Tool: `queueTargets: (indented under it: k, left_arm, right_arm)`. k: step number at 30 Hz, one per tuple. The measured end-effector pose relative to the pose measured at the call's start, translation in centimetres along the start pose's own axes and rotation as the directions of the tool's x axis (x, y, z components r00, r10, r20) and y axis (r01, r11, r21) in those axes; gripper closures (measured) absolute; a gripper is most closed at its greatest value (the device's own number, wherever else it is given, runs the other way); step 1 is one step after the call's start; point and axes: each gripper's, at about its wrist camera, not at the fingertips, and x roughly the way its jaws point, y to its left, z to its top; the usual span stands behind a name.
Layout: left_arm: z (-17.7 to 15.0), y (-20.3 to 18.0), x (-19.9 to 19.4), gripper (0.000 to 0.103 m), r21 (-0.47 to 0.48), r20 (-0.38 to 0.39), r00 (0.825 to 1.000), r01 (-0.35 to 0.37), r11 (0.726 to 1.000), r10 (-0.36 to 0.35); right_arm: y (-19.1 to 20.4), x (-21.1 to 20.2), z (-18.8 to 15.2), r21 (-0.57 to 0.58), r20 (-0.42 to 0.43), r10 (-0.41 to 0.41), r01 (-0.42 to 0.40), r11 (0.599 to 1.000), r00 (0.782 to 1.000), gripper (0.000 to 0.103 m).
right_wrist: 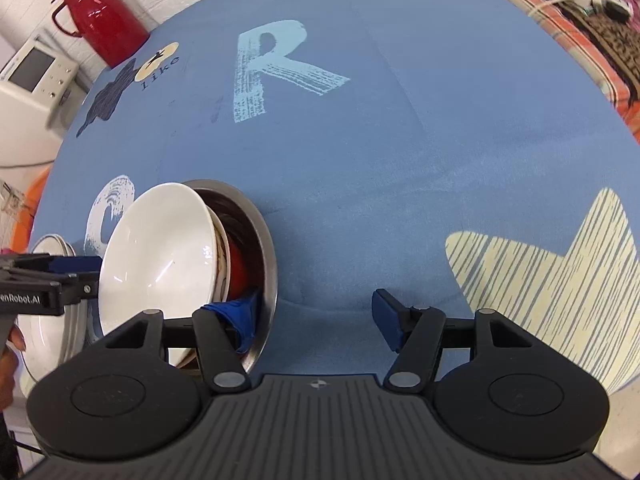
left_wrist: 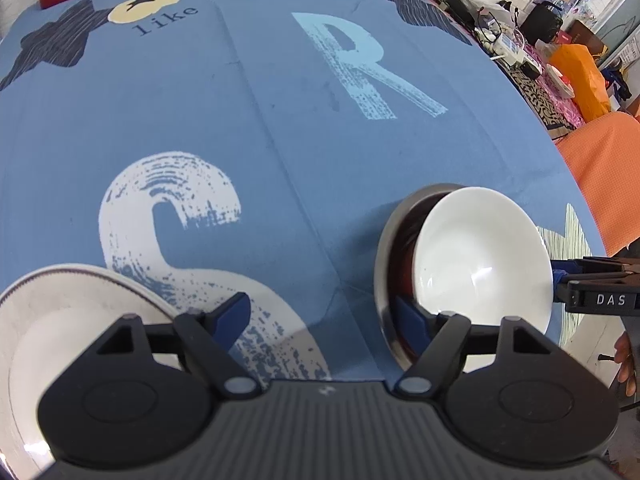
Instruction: Organize plates and bowls
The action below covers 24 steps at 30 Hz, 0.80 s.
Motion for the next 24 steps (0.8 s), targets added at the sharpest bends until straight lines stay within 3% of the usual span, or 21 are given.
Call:
queueTargets:
  k: [4,6,7,8,10,12,14,15,19,24]
  left_arm:
    - [-0.2,-0.1,-0.1,0.029,0.001,0.005,1.0,0.004,1.0,-0.004]
    - [-0.4,0.0,-0.1,0.046,0.002,0.006,0.999,0.051,0.999,-0.051]
    - [-0.4,0.3,-0.1,0.063,-0.019,-0.006,0.995,0.102,0.995,-0.102]
    - [-0.5,0.4,-0.1,0.067,-0.029,-0.004,0.992,0.125,0.992,-0.125]
    - [-0.7,0.3,-0.2,0.07,-0.027,0.015,0.991,0.135,0.99,-0.135]
    - [-0.9,0.6,-0.2,0.076,-0.048,0.03,0.987,0.16,0.986,-0.158]
    - [-1.0,1.0,-0.1,0.093,-0.088,0.031,0.976,0.216,0.972,-0.214]
    - [-1.0,1.2,0.0,0.096,-0.109,0.033,0.972,0.237,0.965,-0.234]
    - [-1.1,0.5,-0.3,0.099,-0.092,0.074,0.975,0.214,0.973,-0.207]
    - [-1.3,0.5,-0.4,0.099,-0.088,0.081,0.976,0.211,0.974,-0.204]
  right_arm:
    - [-0.4,0.2,0.2,0.025,-0.017,0.005,-0.004,1.0,1.0,0.054]
    - [-0.6,0.3,0.3,0.057,-0.029,0.02,-0.018,0.998,0.999,0.056]
    - [-0.7,0.3,0.2,0.056,-0.026,0.046,-0.045,0.997,0.999,0.064]
    - [-0.9,0.3,0.1,0.06,-0.02,0.086,-0.085,0.995,0.996,0.068]
    - [-1.2,0.3,-0.5,0.066,0.01,0.147,-0.148,0.987,0.989,0.091]
    - [-1.0,0.2,-0.7,0.063,0.022,0.178,-0.179,0.982,0.984,0.098]
    - [-1.1,0.1,-0.7,0.088,0.021,0.2,-0.201,0.976,0.98,0.103]
    - [-1.2,0.2,-0.7,0.115,0.019,0.212,-0.212,0.97,0.977,0.103]
    - [-2.0,0.5,-1.0,0.223,0.0,0.258,-0.251,0.942,0.966,0.103]
    - [-0.1,-0.1,-1.3,0.089,-0.002,0.201,-0.2,0.976,0.98,0.103]
